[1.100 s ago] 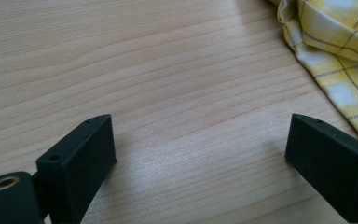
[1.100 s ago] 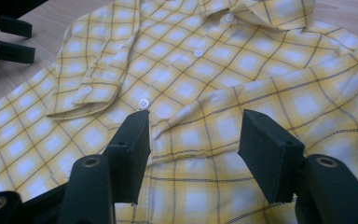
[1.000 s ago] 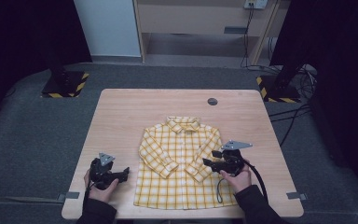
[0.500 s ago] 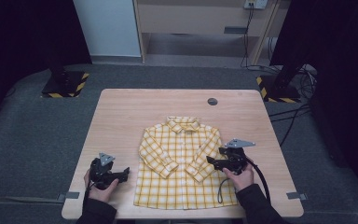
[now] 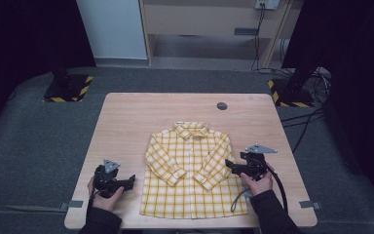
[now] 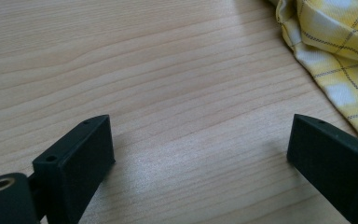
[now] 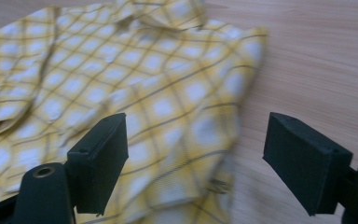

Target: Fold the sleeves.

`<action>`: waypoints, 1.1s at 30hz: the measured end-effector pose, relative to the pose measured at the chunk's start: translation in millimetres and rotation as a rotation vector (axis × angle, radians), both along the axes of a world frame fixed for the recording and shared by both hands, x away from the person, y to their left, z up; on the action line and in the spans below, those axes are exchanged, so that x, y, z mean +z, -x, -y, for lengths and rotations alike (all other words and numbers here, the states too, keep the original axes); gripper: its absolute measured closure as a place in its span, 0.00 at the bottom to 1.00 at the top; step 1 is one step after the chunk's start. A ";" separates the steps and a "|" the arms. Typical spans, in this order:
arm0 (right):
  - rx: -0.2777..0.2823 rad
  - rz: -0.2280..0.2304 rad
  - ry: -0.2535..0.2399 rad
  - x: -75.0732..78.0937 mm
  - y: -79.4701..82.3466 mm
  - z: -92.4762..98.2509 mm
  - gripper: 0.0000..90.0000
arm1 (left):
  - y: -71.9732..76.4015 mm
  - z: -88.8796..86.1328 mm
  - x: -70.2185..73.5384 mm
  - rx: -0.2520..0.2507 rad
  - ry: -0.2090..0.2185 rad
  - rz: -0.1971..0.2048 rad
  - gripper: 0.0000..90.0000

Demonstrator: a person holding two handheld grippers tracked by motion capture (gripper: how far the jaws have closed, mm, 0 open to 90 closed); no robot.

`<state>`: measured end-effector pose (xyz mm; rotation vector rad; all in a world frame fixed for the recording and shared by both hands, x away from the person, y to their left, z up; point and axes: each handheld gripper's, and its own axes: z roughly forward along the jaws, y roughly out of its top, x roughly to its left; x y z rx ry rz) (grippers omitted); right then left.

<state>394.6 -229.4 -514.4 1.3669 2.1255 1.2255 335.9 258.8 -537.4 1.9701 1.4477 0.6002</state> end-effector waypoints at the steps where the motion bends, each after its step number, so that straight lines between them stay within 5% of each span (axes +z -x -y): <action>1: -0.017 0.001 0.000 0.3 0.3 3.6 0.22 | -0.1 0.1 0.0 -0.001 -0.001 0.000 0.07; 19: -0.155 -0.018 0.022 -4.4 -2.7 56.0 0.15 | -0.9 0.5 -0.2 -0.003 -0.008 -0.002 0.06; 33: -0.196 -0.036 0.033 -7.8 -4.0 72.3 0.12 | -1.3 0.6 -0.2 -0.005 -0.008 -0.003 0.06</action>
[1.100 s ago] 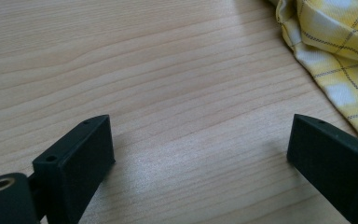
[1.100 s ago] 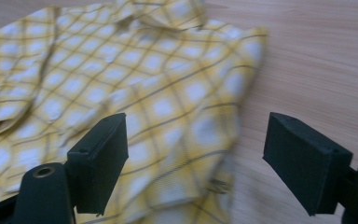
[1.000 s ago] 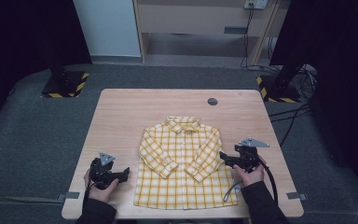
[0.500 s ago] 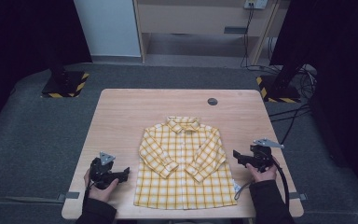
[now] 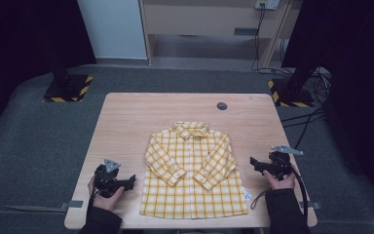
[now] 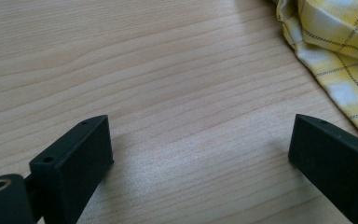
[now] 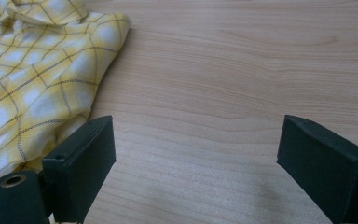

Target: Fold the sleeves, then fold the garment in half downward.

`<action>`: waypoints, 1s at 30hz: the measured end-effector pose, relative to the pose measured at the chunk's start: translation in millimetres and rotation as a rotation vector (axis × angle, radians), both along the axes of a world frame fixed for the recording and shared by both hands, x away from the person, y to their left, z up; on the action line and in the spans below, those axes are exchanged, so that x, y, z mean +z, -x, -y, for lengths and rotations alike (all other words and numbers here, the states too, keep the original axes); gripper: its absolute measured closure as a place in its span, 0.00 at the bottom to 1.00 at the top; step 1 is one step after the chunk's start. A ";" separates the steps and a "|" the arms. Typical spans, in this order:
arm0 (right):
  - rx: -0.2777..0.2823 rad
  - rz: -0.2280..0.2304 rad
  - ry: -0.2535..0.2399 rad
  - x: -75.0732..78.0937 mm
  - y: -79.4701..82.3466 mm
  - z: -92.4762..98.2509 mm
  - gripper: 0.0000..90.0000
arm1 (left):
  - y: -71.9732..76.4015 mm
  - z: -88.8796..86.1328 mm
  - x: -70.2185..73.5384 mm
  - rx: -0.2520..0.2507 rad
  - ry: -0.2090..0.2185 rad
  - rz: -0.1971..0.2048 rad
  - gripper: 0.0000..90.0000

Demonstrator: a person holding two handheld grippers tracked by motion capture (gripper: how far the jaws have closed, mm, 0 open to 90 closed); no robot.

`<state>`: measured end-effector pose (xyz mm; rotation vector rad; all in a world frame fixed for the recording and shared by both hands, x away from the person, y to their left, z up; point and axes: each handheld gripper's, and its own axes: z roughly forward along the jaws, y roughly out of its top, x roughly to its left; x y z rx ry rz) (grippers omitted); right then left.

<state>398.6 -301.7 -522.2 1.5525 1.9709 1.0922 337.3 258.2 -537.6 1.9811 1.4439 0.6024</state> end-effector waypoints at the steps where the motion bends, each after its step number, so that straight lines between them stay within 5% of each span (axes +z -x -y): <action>1: -0.002 0.002 0.000 0.1 0.3 0.3 0.12 | 0.0 0.0 0.0 0.000 0.000 0.000 0.06; 19: 0.019 0.035 -0.025 8.1 0.4 5.6 0.13 | -7.4 -5.3 1.4 -0.001 0.039 0.013 0.08; 30: 0.037 0.010 -0.035 8.0 -3.1 4.6 0.15 | -14.8 -1.2 13.9 -0.036 0.059 0.042 0.09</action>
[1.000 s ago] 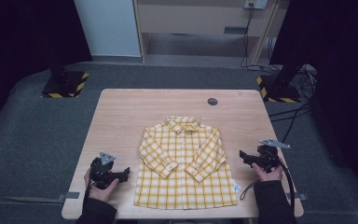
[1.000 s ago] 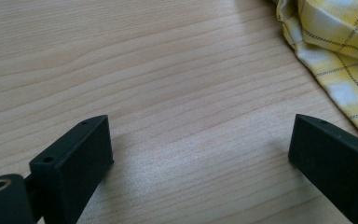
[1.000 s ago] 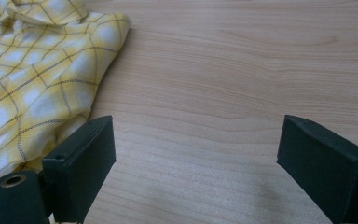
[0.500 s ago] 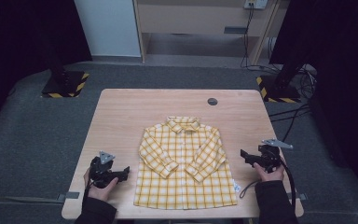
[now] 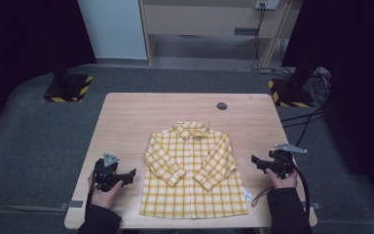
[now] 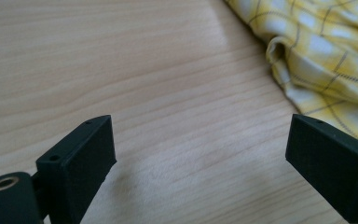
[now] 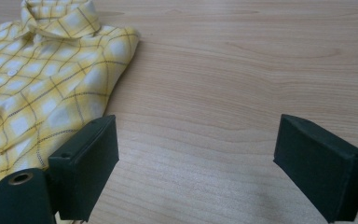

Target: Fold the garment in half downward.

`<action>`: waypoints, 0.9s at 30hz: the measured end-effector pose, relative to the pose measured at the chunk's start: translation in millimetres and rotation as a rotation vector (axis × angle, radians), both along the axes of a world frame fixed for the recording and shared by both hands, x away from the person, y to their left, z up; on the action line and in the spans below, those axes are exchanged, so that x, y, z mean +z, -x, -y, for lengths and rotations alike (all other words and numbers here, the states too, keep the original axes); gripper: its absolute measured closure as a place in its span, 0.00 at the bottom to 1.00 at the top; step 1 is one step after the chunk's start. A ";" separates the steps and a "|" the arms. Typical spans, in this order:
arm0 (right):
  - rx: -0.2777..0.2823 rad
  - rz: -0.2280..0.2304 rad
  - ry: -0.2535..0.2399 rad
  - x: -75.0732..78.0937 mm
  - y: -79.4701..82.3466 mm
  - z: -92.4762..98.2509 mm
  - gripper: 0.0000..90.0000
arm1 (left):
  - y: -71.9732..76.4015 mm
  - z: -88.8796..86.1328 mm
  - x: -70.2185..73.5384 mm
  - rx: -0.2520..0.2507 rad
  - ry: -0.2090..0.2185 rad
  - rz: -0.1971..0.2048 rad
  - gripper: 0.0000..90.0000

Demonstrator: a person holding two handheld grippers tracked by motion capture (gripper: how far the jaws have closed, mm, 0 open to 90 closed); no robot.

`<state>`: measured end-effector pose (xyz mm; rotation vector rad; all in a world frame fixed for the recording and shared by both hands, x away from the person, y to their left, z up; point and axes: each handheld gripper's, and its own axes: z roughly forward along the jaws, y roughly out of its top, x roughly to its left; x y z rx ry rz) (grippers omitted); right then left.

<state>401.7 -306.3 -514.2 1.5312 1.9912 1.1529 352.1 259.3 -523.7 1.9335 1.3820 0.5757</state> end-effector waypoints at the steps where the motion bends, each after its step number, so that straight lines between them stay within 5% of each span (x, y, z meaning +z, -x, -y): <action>1: 0.004 -0.004 -0.002 0.3 -0.4 -0.7 0.15 | -0.9 0.6 0.8 -0.002 -0.004 0.000 0.08; 12: 0.022 -0.006 -0.022 3.3 -3.0 -1.0 0.16 | -7.4 1.3 9.7 -0.014 0.052 0.029 0.11; 27: 0.065 -0.010 -0.001 13.3 -5.3 -12.7 0.16 | -19.0 9.9 27.8 -0.034 0.063 0.046 0.12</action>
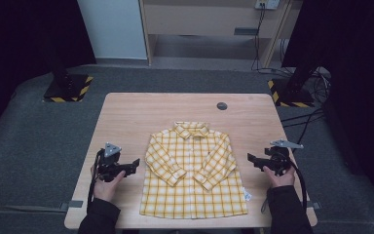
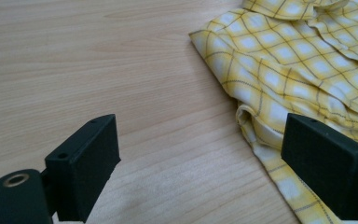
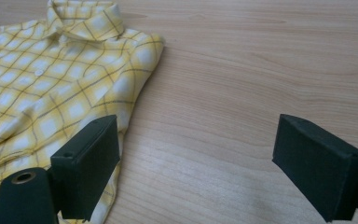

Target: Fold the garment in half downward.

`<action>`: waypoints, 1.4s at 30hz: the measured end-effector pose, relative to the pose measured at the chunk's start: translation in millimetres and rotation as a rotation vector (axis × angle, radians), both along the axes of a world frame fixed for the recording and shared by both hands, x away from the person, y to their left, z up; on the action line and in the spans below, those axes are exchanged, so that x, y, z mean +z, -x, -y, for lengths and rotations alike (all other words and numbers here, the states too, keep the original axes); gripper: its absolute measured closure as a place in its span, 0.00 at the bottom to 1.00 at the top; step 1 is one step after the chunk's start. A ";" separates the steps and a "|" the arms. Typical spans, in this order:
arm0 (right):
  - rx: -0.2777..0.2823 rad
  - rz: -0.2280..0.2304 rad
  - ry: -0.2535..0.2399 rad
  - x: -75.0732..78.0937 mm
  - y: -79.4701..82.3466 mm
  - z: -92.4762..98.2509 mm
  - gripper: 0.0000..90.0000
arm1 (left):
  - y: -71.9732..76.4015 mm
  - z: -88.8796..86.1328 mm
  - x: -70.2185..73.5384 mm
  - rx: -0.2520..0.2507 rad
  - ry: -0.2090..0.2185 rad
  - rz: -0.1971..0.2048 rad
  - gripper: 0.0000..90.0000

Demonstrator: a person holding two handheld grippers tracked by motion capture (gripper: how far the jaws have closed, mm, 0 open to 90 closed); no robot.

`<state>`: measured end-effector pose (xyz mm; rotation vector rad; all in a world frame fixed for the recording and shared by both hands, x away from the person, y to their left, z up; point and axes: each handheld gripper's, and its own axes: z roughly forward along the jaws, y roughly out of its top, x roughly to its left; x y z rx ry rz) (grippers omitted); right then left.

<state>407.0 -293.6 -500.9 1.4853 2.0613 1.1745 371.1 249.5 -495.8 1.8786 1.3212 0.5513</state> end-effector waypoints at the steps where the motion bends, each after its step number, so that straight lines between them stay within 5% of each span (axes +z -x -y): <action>1: 0.005 0.001 0.000 0.6 -0.5 -0.9 0.16 | -1.2 1.0 1.2 -0.003 -0.002 0.000 0.12; 30: 0.089 -0.028 -0.033 15.6 -29.1 -36.1 0.20 | -43.1 24.3 13.1 -0.014 0.046 -0.011 0.16; 42: 0.096 -0.044 -0.039 11.6 -47.3 -51.7 0.22 | -58.1 31.6 7.4 -0.007 0.082 -0.021 0.17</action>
